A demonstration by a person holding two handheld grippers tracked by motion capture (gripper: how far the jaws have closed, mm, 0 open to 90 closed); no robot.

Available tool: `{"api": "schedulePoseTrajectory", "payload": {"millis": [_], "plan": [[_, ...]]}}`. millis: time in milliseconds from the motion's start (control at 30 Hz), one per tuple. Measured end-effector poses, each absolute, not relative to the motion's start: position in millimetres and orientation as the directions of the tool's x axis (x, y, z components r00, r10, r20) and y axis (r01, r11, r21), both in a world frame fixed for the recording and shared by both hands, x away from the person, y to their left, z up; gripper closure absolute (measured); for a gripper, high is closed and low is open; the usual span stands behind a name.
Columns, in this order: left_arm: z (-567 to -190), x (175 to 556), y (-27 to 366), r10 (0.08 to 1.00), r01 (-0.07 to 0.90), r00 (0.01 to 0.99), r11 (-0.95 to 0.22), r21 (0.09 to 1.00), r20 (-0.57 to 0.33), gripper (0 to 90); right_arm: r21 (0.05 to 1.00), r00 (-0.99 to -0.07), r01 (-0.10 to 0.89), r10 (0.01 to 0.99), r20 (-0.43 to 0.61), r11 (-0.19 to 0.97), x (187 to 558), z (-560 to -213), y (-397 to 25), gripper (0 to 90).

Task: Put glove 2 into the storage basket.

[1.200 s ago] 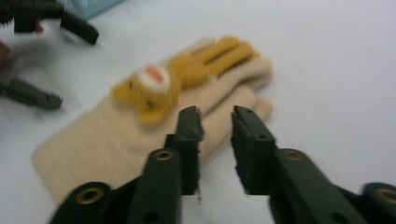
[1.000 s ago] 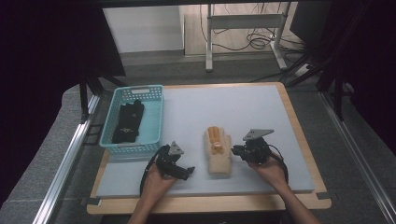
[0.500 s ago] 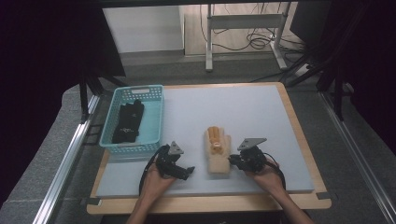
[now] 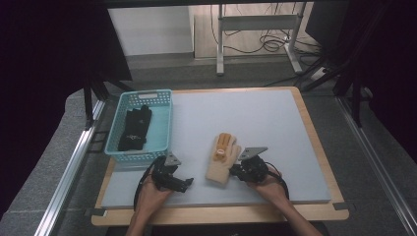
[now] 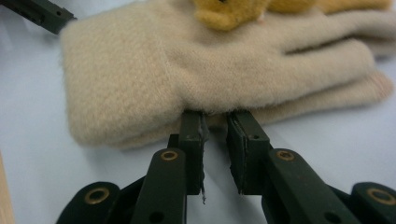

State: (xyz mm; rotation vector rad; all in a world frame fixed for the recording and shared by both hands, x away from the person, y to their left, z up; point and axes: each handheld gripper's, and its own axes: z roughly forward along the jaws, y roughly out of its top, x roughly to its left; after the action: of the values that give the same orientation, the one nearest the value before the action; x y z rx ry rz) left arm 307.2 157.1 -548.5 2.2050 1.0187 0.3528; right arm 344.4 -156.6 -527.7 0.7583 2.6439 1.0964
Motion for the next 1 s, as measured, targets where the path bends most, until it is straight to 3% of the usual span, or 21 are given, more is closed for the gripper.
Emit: {"api": "schedulePoseTrajectory", "payload": {"millis": [700, 1000], "plan": [[-551.1, 308.7, 167.8, 0.753, 0.568, 0.657, -0.458, 0.684, -0.042, 0.0, 0.731, -0.865, 0.336, 0.501, -0.01, 0.594, 352.3, -534.6, -113.5, 72.8], [-551.2, 309.0, 168.3, 0.751, 0.566, 0.659, -0.458, 0.686, -0.043, 0.0, 0.728, -0.863, 0.337, 0.504, -0.014, 0.597, 347.9, -531.6, -121.2, 61.6]]}}
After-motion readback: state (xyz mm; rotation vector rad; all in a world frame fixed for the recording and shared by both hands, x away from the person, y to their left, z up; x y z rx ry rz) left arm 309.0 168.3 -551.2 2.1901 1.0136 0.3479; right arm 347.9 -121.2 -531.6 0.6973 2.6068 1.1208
